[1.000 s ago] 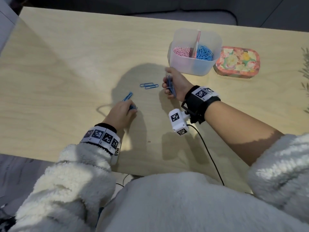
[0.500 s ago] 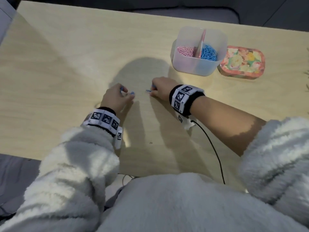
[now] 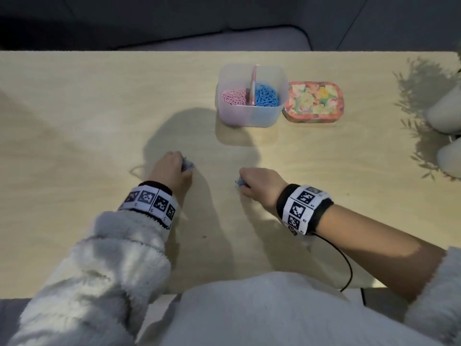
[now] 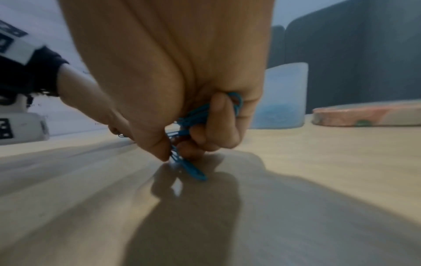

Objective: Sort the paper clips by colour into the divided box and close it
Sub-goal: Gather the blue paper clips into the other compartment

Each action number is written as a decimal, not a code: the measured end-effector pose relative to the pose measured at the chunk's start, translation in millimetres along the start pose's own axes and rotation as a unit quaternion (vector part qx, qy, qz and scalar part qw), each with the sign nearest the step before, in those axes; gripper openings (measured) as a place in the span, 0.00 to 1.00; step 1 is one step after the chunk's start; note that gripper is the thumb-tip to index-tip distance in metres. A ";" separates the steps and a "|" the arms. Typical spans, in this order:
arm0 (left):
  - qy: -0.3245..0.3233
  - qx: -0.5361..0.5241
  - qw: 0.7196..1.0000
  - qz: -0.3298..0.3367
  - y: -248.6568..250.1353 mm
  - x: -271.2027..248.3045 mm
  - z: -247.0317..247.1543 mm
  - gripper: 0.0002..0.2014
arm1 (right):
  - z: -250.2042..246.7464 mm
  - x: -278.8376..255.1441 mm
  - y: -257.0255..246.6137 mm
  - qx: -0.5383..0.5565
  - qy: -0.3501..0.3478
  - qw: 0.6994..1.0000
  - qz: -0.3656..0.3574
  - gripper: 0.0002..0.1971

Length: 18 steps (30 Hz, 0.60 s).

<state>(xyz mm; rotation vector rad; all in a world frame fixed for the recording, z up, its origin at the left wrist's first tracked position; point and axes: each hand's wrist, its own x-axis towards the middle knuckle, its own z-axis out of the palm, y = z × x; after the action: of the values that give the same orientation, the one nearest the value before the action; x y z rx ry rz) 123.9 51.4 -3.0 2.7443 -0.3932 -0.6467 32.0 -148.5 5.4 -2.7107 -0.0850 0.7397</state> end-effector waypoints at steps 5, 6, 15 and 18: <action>0.001 -0.055 0.998 0.031 29.4 4.6 0.5 0.11 | -3.3 -13.3 28.5 0.045 0.028 0.999 0.013 0.10; -0.011 -0.079 0.996 0.031 37.2 6.5 -1.5 0.14 | -4.7 -13.4 35.0 0.070 0.033 0.997 0.016 0.09; 0.078 -0.215 0.960 0.160 167.7 71.8 -48.6 0.12 | -48.7 -25.7 77.2 0.544 0.164 0.803 0.181 0.13; 0.076 -0.159 0.978 0.113 193.2 92.2 -49.2 0.16 | -59.3 -35.0 76.4 0.553 0.153 0.800 0.176 0.15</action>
<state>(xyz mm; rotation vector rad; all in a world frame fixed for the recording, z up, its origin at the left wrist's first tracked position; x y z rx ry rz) 188.9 -145.6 69.3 2.3807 -0.5093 -0.3995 29.4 -243.2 45.4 -1.6459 0.7200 0.2484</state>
